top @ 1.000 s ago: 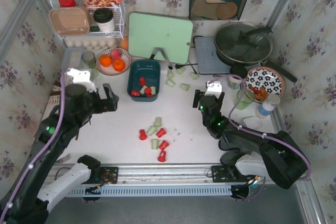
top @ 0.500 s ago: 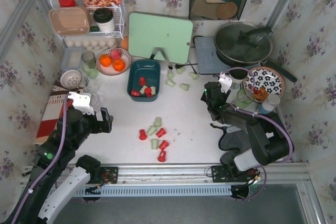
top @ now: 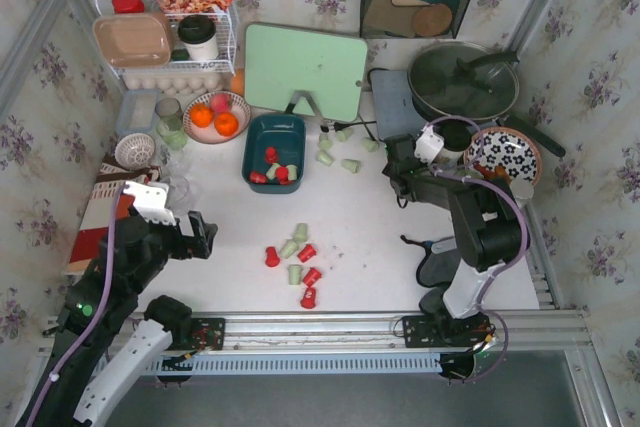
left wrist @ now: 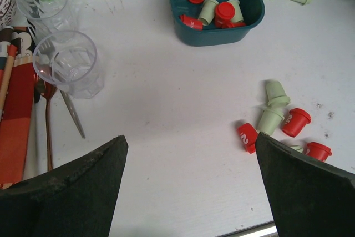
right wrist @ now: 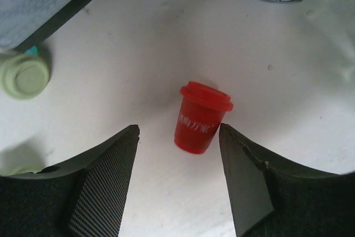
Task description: Mix the coffee capsules in the storage basket
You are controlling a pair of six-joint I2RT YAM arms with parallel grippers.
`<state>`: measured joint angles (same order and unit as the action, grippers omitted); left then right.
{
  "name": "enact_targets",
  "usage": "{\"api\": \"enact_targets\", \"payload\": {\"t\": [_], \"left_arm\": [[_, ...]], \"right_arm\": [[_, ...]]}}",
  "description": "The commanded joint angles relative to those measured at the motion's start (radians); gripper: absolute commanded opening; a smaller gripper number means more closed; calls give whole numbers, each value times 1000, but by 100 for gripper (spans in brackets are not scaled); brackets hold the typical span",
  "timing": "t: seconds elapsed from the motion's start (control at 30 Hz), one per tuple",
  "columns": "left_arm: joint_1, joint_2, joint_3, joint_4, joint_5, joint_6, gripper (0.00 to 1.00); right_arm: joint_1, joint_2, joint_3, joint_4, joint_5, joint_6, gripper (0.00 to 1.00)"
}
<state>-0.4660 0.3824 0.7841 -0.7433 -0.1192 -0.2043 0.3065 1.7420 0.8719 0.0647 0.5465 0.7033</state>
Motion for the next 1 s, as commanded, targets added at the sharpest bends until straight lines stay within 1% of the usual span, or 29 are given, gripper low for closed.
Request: {"api": "enact_targets", "payload": {"t": [0.0, 0.07, 0.13, 0.23, 0.3, 0.37, 0.43, 0.53, 0.6, 0.67, 0.73, 0.83, 0.97], "left_arm": [[0, -12, -3, 36, 10, 13, 99], [-1, -14, -3, 36, 13, 12, 99], [0, -17, -3, 34, 14, 12, 99], [-1, -20, -3, 35, 18, 11, 99], [-1, -22, -3, 36, 20, 11, 99], [-2, -25, -3, 35, 22, 11, 99], [-1, -26, -3, 33, 23, 11, 99], [-1, -31, -5, 37, 24, 11, 99], [-2, -34, -5, 38, 24, 11, 99], [-1, -35, -5, 36, 26, 11, 99], [-2, -36, -5, 36, 26, 11, 99], [-2, -37, -5, 38, 26, 11, 99], [-2, -37, -5, 38, 24, 12, 99]], "right_arm": [[-6, 78, 103, -146, 116, 94, 67], [-7, 134, 176, -251, 162, 132, 67], [-7, 190, 243, -335, 176, 147, 66], [-7, 230, 301, -403, 173, 145, 64], [-7, 241, 316, -417, 170, 145, 61], [-7, 237, 312, -420, 171, 151, 54], [-7, 226, 300, -415, 173, 156, 50], [-7, 210, 290, -416, 171, 144, 38], [-6, 196, 286, -421, 172, 132, 32], [-4, 178, 286, -422, 171, 108, 29], [9, 151, 286, -396, 164, 48, 24], [51, 101, 289, -355, 171, -27, 23], [148, 34, 319, -258, 164, -136, 23]]}}
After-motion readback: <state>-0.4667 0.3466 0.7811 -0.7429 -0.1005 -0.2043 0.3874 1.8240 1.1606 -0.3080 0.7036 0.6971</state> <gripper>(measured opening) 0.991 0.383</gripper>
